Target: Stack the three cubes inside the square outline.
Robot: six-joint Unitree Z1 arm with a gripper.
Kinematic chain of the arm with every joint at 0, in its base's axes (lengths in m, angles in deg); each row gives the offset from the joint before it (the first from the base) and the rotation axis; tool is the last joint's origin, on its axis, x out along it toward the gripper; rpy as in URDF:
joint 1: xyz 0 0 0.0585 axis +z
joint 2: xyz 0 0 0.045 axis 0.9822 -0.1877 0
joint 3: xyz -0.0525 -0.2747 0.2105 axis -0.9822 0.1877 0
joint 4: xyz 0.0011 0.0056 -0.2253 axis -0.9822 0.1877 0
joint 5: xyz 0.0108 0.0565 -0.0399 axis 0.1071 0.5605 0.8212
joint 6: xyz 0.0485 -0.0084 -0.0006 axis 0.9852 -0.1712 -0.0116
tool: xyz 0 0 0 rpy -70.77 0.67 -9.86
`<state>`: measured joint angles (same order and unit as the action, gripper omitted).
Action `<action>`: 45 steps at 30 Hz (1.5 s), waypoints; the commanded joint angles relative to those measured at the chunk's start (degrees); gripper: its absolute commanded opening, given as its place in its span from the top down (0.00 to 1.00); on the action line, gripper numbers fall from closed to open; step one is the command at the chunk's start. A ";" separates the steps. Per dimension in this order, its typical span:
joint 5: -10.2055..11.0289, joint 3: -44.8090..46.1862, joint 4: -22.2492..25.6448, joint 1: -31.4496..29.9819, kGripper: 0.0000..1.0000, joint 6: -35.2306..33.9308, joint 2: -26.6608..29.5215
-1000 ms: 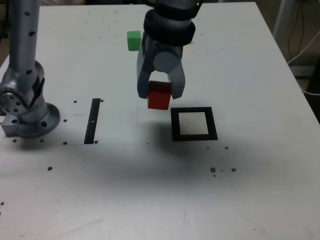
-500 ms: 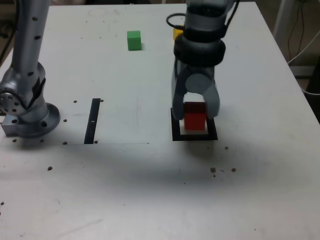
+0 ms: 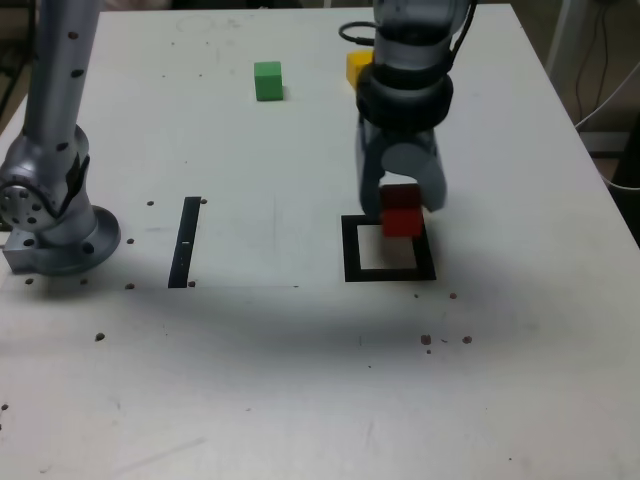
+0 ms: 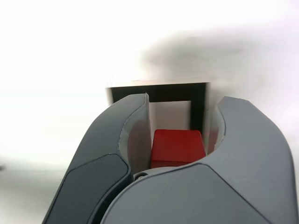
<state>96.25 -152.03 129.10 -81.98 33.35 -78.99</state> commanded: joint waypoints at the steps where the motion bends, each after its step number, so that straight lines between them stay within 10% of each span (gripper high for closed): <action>1: -0.45 0.71 -1.50 0.22 0.60 -0.28 -0.58; 45: -1.35 4.83 -2.19 -0.63 0.57 -0.63 -1.98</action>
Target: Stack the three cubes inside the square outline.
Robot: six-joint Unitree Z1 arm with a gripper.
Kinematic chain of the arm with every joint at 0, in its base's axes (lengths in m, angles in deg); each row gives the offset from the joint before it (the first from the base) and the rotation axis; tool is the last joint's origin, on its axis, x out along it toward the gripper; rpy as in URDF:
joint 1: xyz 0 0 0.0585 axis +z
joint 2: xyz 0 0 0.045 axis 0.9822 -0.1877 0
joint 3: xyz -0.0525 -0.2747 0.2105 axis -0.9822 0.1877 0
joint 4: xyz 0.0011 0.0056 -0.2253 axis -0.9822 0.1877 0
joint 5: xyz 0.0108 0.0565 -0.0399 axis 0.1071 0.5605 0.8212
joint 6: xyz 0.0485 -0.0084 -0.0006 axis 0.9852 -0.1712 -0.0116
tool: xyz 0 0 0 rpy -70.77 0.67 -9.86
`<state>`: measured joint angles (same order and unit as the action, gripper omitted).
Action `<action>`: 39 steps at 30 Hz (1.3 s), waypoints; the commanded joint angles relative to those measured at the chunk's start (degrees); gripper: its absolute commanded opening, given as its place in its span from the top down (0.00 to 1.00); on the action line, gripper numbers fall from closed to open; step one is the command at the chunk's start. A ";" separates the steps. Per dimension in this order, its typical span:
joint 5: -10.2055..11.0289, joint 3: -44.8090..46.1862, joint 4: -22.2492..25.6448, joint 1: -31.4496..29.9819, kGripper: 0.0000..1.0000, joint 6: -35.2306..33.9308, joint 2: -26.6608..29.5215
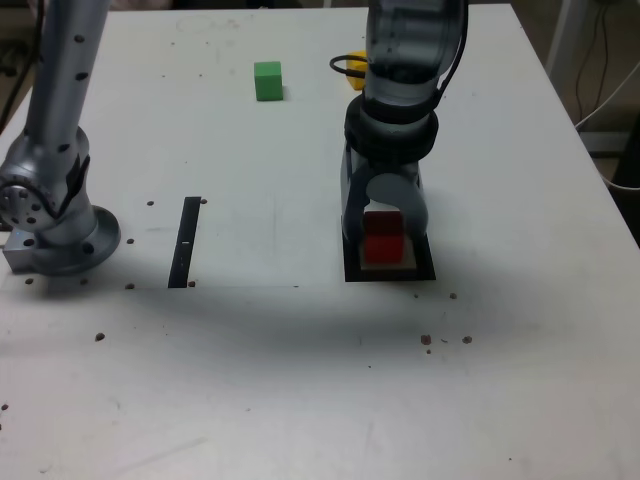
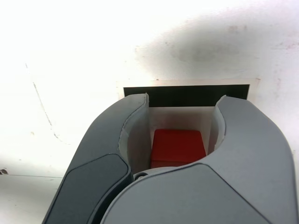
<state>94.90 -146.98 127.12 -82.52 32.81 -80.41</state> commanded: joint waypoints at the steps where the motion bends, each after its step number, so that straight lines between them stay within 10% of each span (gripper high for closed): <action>1: -0.01 -0.29 -0.29 -0.09 0.55 -0.08 -0.71; 10: -0.26 -0.71 -0.62 -0.12 0.02 1.42 -0.84; 23: -0.62 -2.24 2.58 0.43 0.00 2.09 3.29; 39: 0.90 -20.56 21.61 18.84 0.00 16.75 0.93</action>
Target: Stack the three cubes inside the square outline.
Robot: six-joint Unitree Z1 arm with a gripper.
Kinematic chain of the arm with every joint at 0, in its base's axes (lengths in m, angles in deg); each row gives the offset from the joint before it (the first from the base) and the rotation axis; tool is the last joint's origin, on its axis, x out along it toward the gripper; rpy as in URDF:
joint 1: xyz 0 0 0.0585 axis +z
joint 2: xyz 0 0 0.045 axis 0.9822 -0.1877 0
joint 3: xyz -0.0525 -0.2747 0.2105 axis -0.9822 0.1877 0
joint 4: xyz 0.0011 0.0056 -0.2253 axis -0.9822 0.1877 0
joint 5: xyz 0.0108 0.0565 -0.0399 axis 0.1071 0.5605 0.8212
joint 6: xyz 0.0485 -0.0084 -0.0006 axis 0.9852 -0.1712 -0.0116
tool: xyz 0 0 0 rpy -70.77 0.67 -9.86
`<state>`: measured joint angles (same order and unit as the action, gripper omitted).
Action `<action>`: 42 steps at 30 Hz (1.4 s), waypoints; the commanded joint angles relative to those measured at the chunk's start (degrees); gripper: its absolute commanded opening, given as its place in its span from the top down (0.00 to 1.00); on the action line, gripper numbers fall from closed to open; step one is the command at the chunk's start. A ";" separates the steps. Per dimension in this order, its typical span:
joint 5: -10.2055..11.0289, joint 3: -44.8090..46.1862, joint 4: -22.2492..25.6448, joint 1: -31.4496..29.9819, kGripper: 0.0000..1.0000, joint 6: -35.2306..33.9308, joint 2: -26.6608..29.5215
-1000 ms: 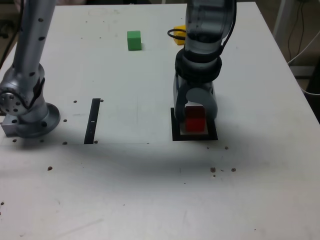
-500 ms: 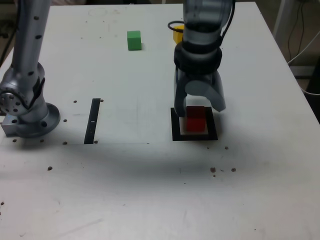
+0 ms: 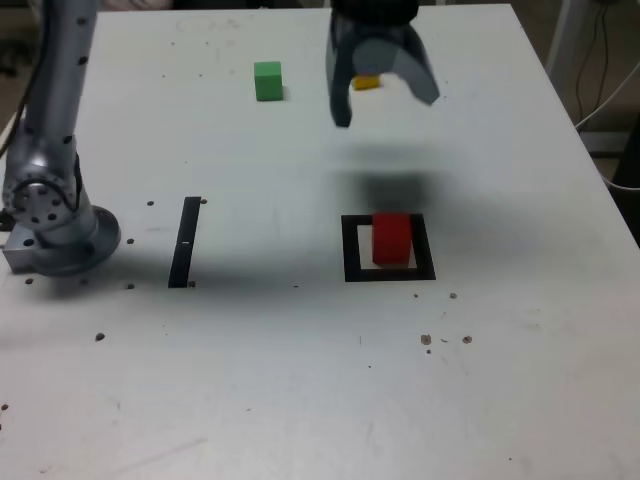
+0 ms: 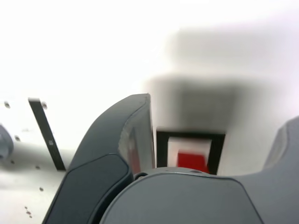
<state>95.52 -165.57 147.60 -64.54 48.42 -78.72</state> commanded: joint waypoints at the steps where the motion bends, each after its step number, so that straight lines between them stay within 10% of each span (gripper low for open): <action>1: 0.42 -3.38 1.74 1.96 0.00 2.00 -1.27; 42: 5.40 -26.04 2.29 22.90 0.03 11.42 -20.75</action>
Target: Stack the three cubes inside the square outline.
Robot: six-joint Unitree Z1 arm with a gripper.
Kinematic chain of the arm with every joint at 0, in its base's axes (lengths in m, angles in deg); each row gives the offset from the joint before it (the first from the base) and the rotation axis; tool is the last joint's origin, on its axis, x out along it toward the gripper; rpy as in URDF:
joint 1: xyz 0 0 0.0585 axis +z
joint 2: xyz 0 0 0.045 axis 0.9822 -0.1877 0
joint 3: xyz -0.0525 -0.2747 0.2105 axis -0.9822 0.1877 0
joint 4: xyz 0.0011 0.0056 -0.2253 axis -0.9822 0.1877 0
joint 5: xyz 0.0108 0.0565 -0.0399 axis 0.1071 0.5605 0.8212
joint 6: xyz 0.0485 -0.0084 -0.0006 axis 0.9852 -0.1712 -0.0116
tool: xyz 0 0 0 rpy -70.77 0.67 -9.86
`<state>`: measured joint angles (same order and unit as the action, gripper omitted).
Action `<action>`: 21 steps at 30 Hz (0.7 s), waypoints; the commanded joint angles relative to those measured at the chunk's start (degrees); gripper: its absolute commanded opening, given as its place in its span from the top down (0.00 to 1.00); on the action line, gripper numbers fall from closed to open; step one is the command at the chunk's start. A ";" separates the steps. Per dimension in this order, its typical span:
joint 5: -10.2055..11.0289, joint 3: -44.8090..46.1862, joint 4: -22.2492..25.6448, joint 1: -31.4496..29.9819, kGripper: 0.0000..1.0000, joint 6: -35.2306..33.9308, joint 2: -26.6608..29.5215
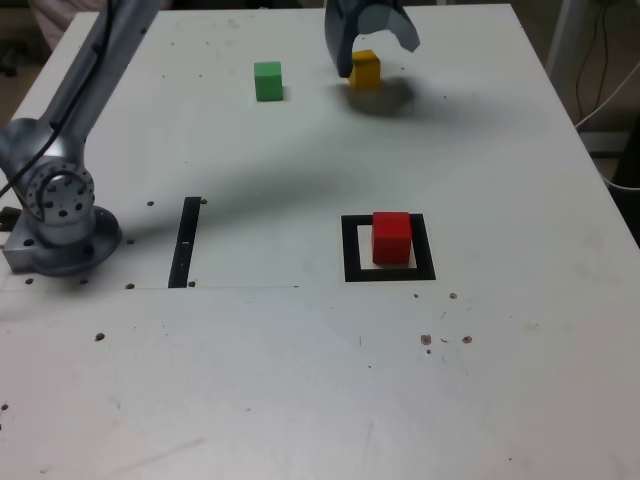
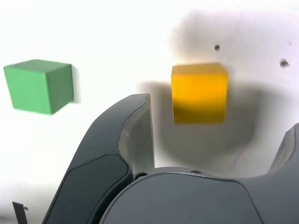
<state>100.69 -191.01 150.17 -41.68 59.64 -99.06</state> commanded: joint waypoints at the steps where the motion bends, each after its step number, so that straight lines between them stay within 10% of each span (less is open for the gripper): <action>1: 0.30 -0.92 -0.29 0.15 0.03 0.33 -0.74; 21: 0.06 -1.91 0.39 0.57 0.30 3.22 -4.71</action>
<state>100.59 -192.59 150.60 -41.00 62.68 -103.49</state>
